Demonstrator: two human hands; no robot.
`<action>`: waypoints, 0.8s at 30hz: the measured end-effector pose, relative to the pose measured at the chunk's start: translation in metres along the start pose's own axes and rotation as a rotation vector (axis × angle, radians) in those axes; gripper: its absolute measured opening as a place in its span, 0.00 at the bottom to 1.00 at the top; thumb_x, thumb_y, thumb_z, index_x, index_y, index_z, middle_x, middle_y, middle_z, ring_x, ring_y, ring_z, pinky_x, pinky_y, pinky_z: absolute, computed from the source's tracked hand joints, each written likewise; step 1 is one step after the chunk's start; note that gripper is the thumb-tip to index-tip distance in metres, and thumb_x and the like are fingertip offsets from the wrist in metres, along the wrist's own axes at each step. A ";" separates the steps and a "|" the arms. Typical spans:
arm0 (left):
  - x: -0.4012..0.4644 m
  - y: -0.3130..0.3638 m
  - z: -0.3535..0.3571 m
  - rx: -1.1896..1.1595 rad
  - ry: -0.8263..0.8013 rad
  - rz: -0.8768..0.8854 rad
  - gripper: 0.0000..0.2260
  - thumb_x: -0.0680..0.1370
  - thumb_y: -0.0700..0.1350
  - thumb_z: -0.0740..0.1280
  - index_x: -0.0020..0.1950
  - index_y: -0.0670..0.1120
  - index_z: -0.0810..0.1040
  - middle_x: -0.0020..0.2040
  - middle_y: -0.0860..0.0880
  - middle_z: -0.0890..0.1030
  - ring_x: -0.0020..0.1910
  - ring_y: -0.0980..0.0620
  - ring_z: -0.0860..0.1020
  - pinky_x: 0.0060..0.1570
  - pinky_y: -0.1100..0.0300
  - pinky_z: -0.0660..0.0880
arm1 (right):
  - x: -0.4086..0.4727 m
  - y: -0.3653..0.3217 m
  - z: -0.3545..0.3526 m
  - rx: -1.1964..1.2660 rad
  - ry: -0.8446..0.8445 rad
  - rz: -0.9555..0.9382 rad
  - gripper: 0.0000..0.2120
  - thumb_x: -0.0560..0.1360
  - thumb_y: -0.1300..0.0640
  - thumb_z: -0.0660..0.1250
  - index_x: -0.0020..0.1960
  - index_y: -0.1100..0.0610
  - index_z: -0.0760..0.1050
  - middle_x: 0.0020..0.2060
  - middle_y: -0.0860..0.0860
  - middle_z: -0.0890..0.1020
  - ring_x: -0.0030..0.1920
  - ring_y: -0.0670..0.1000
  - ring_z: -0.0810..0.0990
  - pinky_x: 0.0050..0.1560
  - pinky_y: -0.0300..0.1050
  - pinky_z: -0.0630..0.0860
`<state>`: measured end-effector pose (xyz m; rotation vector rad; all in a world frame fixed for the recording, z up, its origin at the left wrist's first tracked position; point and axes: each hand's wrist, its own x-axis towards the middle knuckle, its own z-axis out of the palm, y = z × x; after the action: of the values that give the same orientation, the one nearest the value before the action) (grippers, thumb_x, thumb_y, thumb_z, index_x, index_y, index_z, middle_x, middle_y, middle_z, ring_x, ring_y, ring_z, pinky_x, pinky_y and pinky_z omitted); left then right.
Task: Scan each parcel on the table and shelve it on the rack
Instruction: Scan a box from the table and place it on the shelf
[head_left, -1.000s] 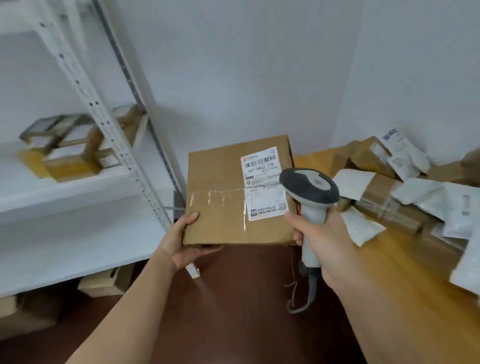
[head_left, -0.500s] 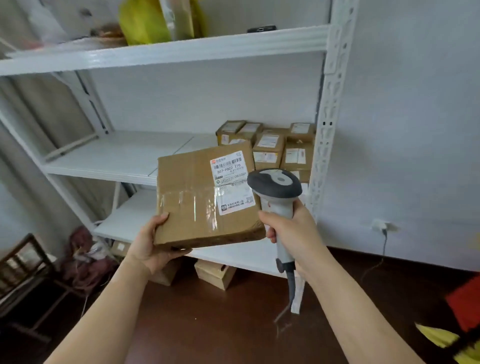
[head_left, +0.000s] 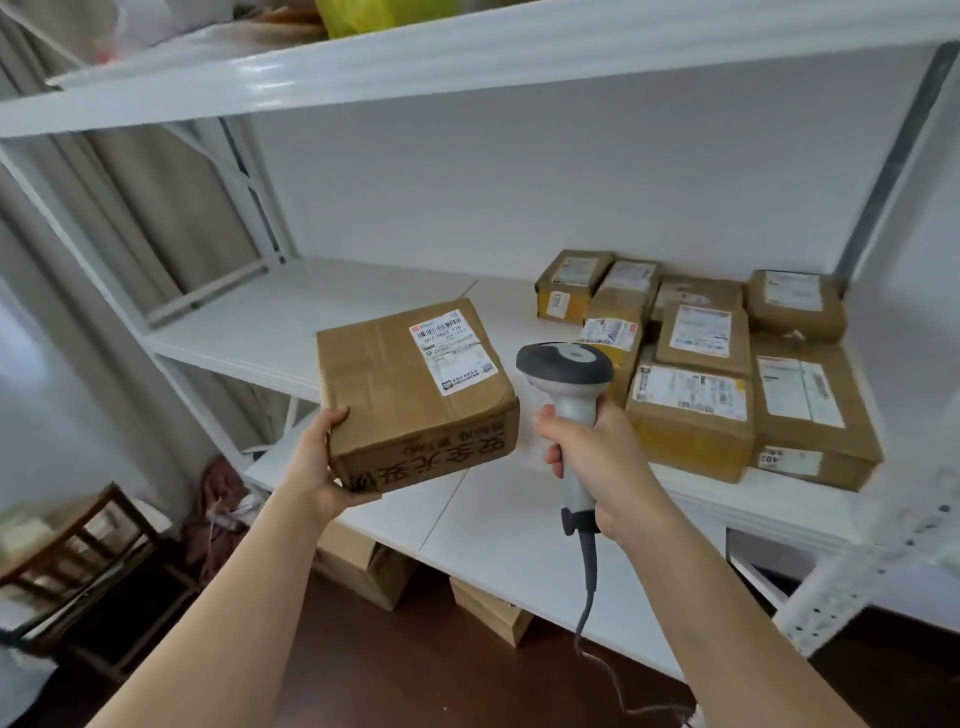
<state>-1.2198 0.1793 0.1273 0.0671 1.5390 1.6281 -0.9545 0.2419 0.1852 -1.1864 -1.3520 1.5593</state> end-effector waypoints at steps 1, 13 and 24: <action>0.015 0.011 0.007 0.022 0.003 0.002 0.18 0.75 0.56 0.68 0.63 0.51 0.73 0.57 0.42 0.78 0.55 0.39 0.76 0.60 0.34 0.71 | 0.018 -0.005 0.005 -0.009 -0.002 0.002 0.07 0.77 0.57 0.69 0.53 0.51 0.73 0.37 0.52 0.77 0.35 0.47 0.75 0.35 0.38 0.74; 0.195 0.098 0.075 0.207 0.104 0.001 0.15 0.80 0.50 0.67 0.60 0.44 0.70 0.54 0.44 0.74 0.51 0.39 0.74 0.42 0.42 0.76 | 0.171 -0.014 0.082 -0.097 0.157 0.094 0.06 0.77 0.58 0.70 0.51 0.54 0.74 0.33 0.52 0.78 0.31 0.47 0.75 0.32 0.37 0.71; 0.310 0.134 0.164 0.193 0.042 -0.076 0.31 0.69 0.50 0.77 0.61 0.52 0.59 0.64 0.41 0.69 0.48 0.40 0.77 0.38 0.42 0.82 | 0.245 -0.041 0.145 0.017 0.400 0.092 0.06 0.76 0.62 0.69 0.47 0.54 0.72 0.30 0.52 0.75 0.28 0.47 0.72 0.24 0.31 0.69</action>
<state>-1.3903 0.5141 0.1211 0.0779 1.7069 1.4265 -1.1667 0.4362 0.1855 -1.4738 -1.0315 1.3015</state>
